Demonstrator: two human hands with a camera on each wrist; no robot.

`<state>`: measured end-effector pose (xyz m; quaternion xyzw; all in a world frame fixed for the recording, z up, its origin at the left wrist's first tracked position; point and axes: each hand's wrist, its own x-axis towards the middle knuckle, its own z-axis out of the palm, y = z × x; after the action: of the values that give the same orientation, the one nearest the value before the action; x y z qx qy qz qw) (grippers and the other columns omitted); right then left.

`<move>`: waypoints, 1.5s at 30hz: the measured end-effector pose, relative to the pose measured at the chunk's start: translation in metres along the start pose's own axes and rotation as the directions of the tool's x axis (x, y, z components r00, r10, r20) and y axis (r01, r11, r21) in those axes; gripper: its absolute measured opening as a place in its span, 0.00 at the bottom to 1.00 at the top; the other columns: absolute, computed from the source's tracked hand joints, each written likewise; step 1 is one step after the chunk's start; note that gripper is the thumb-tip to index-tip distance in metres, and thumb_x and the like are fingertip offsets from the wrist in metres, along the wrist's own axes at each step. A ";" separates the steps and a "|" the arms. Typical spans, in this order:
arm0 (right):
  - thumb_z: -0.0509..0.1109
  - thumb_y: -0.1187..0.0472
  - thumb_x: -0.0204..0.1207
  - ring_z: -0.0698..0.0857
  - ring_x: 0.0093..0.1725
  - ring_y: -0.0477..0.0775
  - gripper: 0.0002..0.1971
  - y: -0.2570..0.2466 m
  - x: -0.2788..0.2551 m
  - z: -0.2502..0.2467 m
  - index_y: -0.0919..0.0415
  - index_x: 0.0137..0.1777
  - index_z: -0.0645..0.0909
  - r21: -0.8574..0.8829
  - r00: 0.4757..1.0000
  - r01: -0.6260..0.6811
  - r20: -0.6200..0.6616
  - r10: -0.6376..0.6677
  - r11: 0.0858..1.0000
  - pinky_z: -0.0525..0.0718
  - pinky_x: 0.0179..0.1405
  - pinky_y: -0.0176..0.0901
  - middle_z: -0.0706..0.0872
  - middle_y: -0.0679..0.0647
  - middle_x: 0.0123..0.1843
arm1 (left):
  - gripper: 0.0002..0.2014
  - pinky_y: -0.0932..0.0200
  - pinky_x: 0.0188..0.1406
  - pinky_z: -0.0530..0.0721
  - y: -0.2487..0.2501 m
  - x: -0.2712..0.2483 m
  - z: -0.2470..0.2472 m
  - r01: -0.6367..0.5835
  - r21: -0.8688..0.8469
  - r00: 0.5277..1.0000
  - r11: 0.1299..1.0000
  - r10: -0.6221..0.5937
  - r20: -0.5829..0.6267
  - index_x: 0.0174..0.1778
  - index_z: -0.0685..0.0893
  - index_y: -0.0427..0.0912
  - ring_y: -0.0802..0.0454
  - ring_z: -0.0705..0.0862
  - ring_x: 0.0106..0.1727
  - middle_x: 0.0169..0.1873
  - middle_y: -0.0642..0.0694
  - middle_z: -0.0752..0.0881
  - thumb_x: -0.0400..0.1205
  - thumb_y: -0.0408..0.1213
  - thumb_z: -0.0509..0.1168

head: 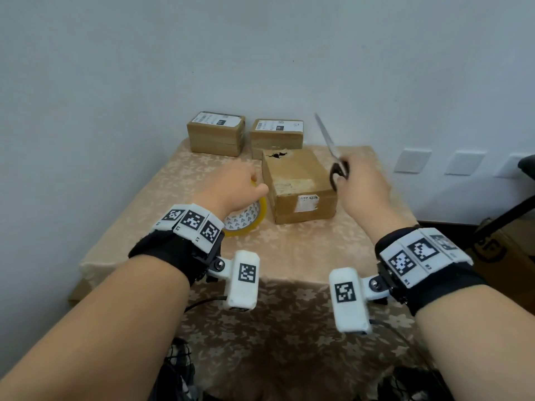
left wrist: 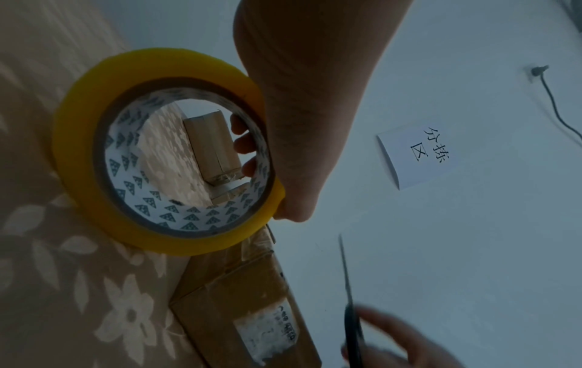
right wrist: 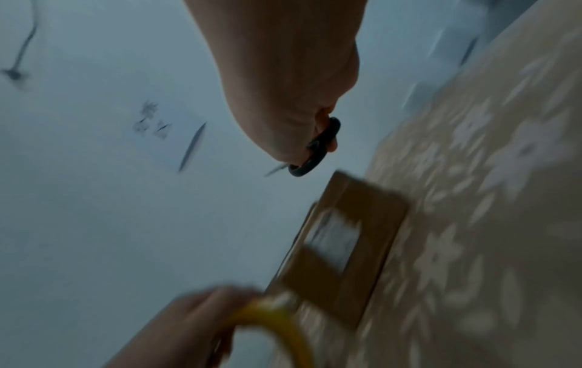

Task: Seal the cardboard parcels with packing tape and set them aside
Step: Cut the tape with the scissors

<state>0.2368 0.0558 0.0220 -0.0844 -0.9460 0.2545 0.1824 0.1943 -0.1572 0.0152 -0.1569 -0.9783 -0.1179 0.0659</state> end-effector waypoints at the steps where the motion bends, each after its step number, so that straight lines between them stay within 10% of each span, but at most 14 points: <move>1: 0.63 0.59 0.82 0.82 0.53 0.59 0.14 -0.010 -0.002 0.006 0.55 0.66 0.77 0.033 0.999 0.044 0.019 -0.045 0.998 0.75 0.61 0.54 0.84 0.54 0.52 | 0.16 0.48 0.45 0.84 -0.001 0.000 0.001 0.000 -0.003 1.000 1.000 0.000 -0.009 0.42 0.82 0.40 0.42 0.85 0.46 0.45 0.37 0.88 0.80 0.50 0.60; 7: 0.66 0.45 0.78 0.71 0.70 0.66 0.26 -0.046 0.000 0.053 0.51 0.74 0.68 -0.148 0.986 0.067 0.159 -0.043 0.987 0.65 0.69 0.61 0.74 0.60 0.69 | 0.18 0.47 0.44 0.83 -0.011 -0.003 0.010 -0.033 -0.059 0.992 0.998 0.026 -0.121 0.50 0.84 0.45 0.49 0.81 0.43 0.42 0.47 0.84 0.78 0.57 0.62; 20: 0.69 0.42 0.72 0.67 0.73 0.66 0.32 -0.043 0.014 0.057 0.51 0.74 0.67 -0.188 0.963 -0.003 0.264 0.053 0.982 0.65 0.70 0.60 0.70 0.61 0.72 | 0.21 0.53 0.40 0.81 -0.020 -0.004 0.006 -0.088 -0.024 0.995 0.996 0.086 -0.053 0.52 0.85 0.42 0.49 0.82 0.42 0.42 0.45 0.86 0.79 0.58 0.64; 27: 0.72 0.45 0.72 0.80 0.58 0.57 0.25 -0.026 0.000 0.040 0.51 0.67 0.75 0.157 0.964 0.001 0.262 -0.042 0.988 0.77 0.60 0.50 0.82 0.53 0.60 | 0.26 0.50 0.58 0.80 -0.011 -0.003 0.004 -0.102 0.018 0.993 0.995 0.101 0.053 0.67 0.80 0.45 0.48 0.81 0.61 0.61 0.46 0.84 0.81 0.59 0.60; 33: 0.68 0.40 0.77 0.78 0.30 0.47 0.16 -0.033 -0.031 -0.013 0.53 0.50 0.77 0.324 0.699 -0.207 0.709 -0.092 0.923 0.70 0.30 0.38 0.83 0.53 0.36 | 0.26 0.57 0.54 0.76 -0.002 -0.013 -0.015 -0.073 -0.009 0.978 0.997 0.073 0.194 0.67 0.78 0.44 0.48 0.79 0.60 0.62 0.45 0.81 0.76 0.51 0.71; 39: 0.63 0.35 0.73 0.79 0.33 0.47 0.24 -0.020 -0.055 -0.035 0.58 0.49 0.76 0.134 0.490 -0.392 0.868 0.083 0.910 0.75 0.40 0.38 0.80 0.51 0.33 | 0.24 0.53 0.61 0.76 0.003 -0.024 -0.019 -0.067 0.056 0.979 0.996 0.054 0.198 0.71 0.75 0.43 0.44 0.78 0.64 0.66 0.42 0.79 0.80 0.44 0.69; 45: 0.65 0.30 0.64 0.79 0.35 0.49 0.30 -0.020 -0.060 -0.025 0.57 0.52 0.76 0.106 0.431 -0.451 0.895 0.112 0.886 0.73 0.41 0.39 0.80 0.52 0.34 | 0.20 0.53 0.60 0.76 0.004 -0.026 -0.017 -0.094 0.046 0.981 0.995 0.084 0.175 0.68 0.76 0.44 0.44 0.77 0.63 0.64 0.43 0.78 0.80 0.42 0.68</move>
<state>0.3002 0.0352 0.0341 -0.0716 -0.8195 0.4432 -0.3561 0.2215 -0.1654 0.0283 -0.2083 -0.9752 -0.0742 -0.0095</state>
